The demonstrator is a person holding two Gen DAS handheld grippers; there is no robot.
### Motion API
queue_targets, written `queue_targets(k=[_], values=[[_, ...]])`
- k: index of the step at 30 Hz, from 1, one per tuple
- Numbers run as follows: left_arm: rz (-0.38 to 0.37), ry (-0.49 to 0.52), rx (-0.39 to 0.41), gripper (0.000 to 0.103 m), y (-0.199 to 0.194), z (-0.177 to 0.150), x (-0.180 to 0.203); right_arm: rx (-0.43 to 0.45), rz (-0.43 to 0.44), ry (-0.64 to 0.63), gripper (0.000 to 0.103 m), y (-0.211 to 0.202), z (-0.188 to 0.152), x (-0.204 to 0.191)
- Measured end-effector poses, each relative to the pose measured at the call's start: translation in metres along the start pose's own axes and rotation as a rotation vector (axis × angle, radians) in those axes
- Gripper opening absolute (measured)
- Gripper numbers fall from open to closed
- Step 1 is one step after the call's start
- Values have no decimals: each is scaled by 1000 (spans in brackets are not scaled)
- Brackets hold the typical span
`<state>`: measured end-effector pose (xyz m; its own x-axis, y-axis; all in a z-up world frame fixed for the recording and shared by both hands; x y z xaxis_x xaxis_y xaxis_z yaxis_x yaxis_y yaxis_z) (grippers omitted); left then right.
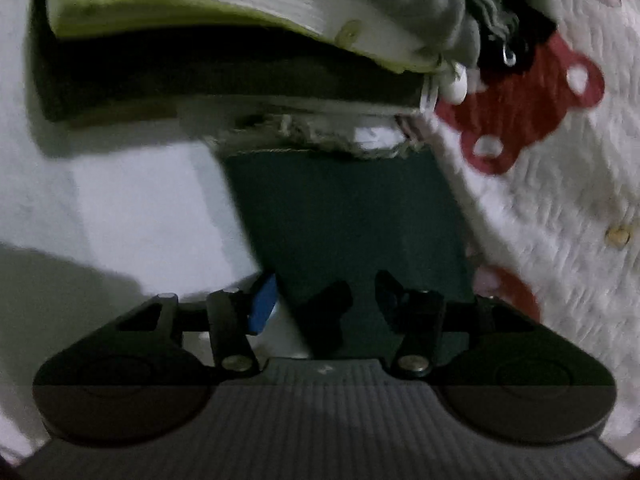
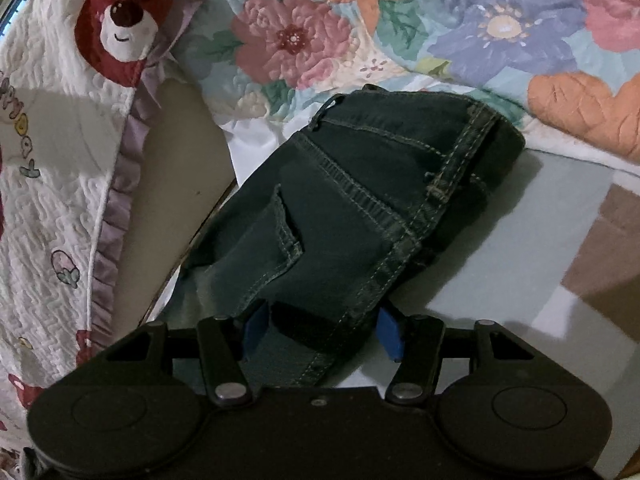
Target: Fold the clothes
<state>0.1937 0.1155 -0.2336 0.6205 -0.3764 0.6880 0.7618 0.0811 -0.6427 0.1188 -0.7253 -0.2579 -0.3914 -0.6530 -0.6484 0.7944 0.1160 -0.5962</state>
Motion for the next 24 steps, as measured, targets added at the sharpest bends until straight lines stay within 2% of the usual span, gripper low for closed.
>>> queue_targets(k=[2,3,4,5,9,12,15,17,19,21,23,24], values=[[27,46,39,51,5,-1,3,-3,-2,3,64,2,-2,-1],[33,64,48,44,6,-2,5,-3,1,6,64,2,-3,-1],[47,90,61,17,5,-3,5,-2,2,8,64,2,-4,-1],[55,132,74,13,3,-5,6,-2,0,3,64,1,-5,-1],[109,342,136,13,-4,-17,19,-10,-27,-51,64,1,-8,-5],[135,404,181,14,-6,-24,29,-7,-30,-69,64,0,-8,-5],[127,378,168,14,4,-19,28,2,-31,-65,64,-1,-5,-3],[118,388,149,9,15,-15,29,8,-32,-63,64,-1,-4,-1],[125,505,173,7,11,-13,43,13,-33,-61,64,-2,-2,1],[131,620,257,7,-1,-11,61,19,-34,-59,64,-3,0,2],[165,630,304,7,-3,-4,67,25,-35,-56,64,-3,2,4],[183,639,281,7,5,-4,64,28,-36,-55,64,-4,2,5]])
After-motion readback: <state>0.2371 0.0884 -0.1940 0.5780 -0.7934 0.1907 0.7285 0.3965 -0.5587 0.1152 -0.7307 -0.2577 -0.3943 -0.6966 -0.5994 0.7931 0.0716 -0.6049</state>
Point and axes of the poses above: each gripper's, at about its wrist camera, not at the fingertips, and y roughly the way its jaws point, x to its right, z to its top, the point moved 4 cm from there along y, roughly the way its jaws point
